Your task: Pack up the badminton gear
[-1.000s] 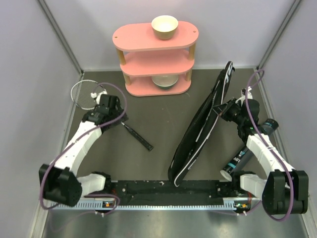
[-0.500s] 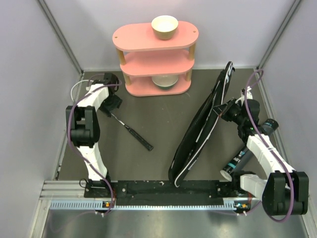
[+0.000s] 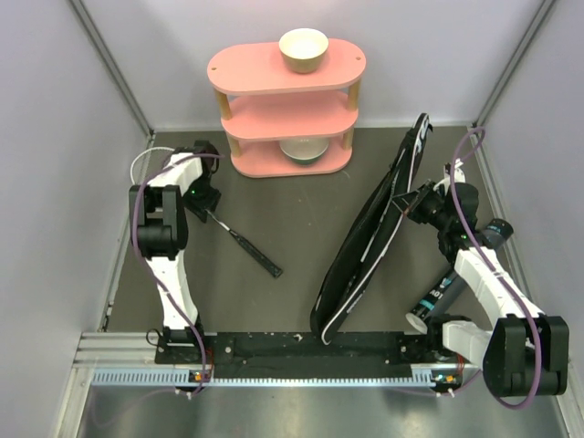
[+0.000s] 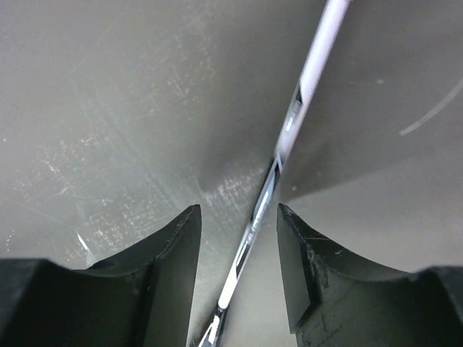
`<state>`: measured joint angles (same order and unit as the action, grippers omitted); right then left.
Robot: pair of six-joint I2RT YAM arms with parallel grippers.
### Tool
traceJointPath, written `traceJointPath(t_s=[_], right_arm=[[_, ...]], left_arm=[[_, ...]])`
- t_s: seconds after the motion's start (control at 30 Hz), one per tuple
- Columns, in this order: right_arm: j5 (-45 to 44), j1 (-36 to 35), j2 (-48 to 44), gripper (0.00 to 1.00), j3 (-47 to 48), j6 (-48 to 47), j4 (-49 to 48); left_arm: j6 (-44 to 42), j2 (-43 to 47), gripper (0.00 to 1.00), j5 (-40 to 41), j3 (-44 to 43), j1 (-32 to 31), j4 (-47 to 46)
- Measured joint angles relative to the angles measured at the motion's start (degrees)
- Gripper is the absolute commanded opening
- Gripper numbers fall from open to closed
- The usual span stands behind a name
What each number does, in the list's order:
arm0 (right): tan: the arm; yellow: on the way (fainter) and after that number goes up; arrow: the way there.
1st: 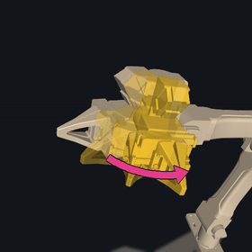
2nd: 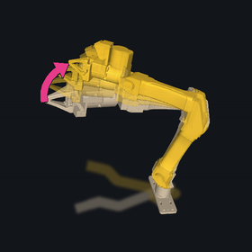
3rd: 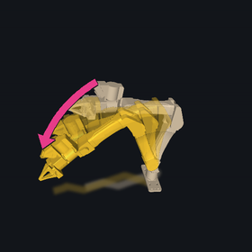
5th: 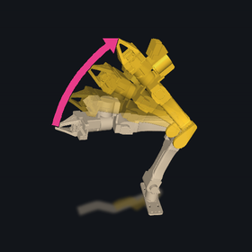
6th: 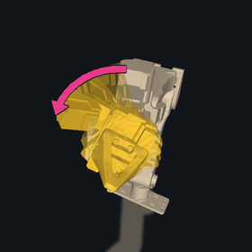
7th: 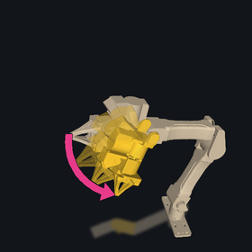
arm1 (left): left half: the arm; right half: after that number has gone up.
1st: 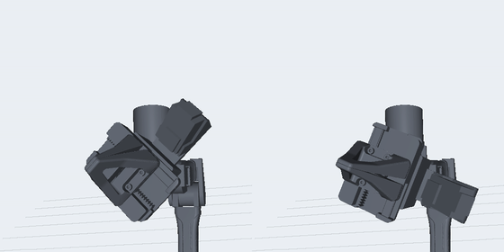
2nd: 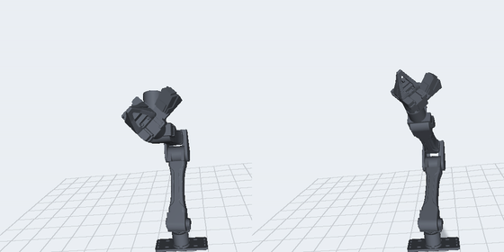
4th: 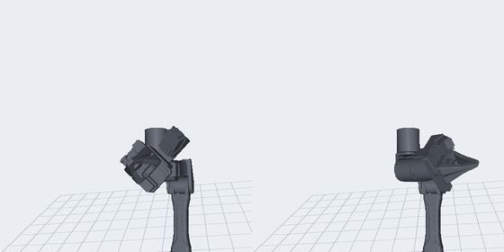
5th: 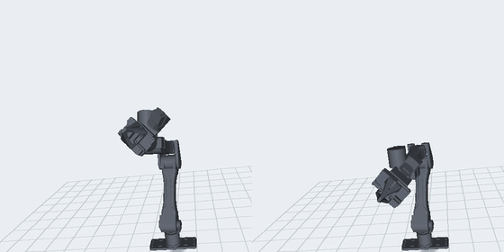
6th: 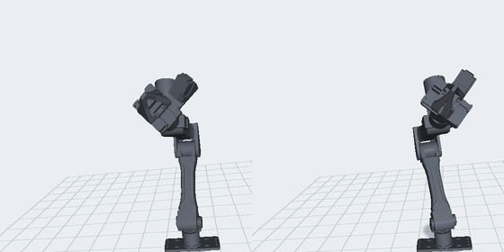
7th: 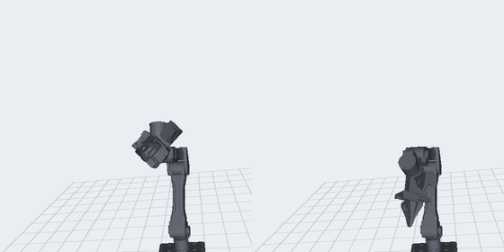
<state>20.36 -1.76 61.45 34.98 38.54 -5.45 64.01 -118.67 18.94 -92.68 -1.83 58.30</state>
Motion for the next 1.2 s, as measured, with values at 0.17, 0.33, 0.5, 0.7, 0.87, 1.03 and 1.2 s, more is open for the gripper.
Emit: traceJointPath(t_s=[0.17, 0.33, 0.5, 0.7, 0.87, 1.03, 1.2], right_arm=[[0.0, 0.0, 0.0, 0.0, 0.0, 0.0, 0.0], [0.0, 0.0, -0.3, 0.0, 0.0, 0.0, 0.4], [-0.2, 0.0, -0.7, 0.0, 0.0, 0.0, 0.9], [-0.5, 0.0, -1.2, 0.0, 0.1, -0.1, 2.1], [-1.2, 0.0, -0.9, 0.0, 1.3, -0.9, 3.5], [-2.0, 0.0, 0.4, 0.0, 2.9, -1.6, 4.9], [-2.8, 0.0, 1.4, 0.0, 4.2, -2.0, 5.8]], left_arm=[[0.6, -2.3, 0.5, -0.3, -0.9, 0.9, 0.4], [1.0, -3.0, 0.06, -0.9, -1.4, 1.0, 0.2], [0.3, -3.0, 0.0, -1.4, -1.3, 0.8, 0.3], [-1.9, 4.1, 0.0, -1.5, 5.9, 0.5, -3.0], [-5.9, 20.2, 0.0, -1.8, 13.2, 0.5, -4.9], [-13.0, 41.6, 0.0, -4.3, 20.7, 0.6, -11.6], [-23.2, 60.8, 0.0, -15.1, 29.5, 0.6, -20.6]])
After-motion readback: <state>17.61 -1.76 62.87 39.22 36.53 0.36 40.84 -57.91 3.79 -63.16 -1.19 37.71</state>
